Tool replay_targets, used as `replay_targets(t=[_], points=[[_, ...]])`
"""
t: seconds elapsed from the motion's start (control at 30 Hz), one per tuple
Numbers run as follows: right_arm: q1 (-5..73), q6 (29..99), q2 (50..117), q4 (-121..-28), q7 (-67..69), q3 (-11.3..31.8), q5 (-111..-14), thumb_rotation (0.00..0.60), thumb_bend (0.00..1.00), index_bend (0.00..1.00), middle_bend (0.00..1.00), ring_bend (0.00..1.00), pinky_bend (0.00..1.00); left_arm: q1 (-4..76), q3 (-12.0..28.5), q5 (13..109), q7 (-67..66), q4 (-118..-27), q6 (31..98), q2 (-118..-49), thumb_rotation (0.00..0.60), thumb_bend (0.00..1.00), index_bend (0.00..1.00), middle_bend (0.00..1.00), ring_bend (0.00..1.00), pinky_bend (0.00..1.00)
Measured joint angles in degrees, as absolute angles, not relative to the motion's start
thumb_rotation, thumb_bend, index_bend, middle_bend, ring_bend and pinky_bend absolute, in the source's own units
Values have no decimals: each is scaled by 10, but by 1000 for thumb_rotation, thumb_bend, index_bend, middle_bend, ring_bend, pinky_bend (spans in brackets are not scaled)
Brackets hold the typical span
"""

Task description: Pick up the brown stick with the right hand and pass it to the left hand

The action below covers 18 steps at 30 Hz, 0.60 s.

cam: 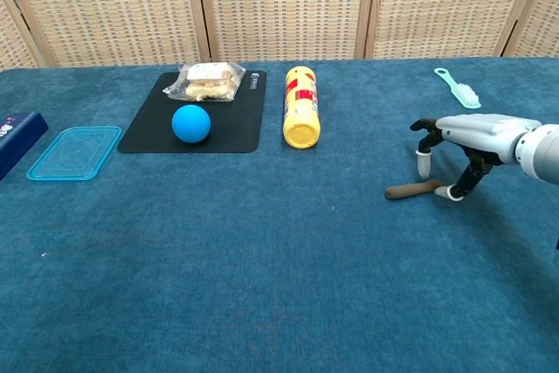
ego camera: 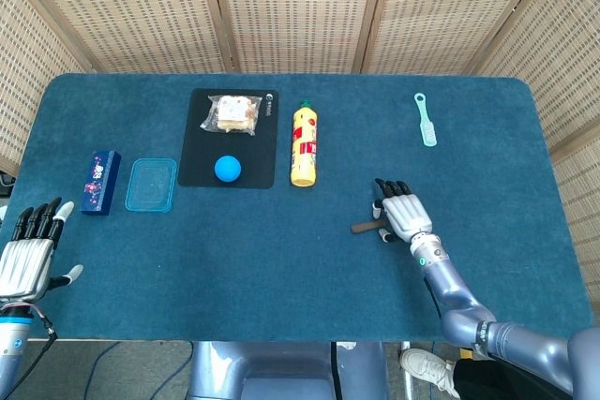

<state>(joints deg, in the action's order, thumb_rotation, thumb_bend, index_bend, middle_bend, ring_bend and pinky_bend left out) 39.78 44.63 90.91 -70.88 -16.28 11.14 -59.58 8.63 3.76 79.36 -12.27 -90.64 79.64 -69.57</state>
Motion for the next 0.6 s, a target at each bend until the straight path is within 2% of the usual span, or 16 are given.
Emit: replay_targets(t=[0.6], points=[[405,443,930,-680,-148,99,-596,600,524,581,64,0,0,87,37,788,-125,-908,795,-695,600,0,0,0,0,0]])
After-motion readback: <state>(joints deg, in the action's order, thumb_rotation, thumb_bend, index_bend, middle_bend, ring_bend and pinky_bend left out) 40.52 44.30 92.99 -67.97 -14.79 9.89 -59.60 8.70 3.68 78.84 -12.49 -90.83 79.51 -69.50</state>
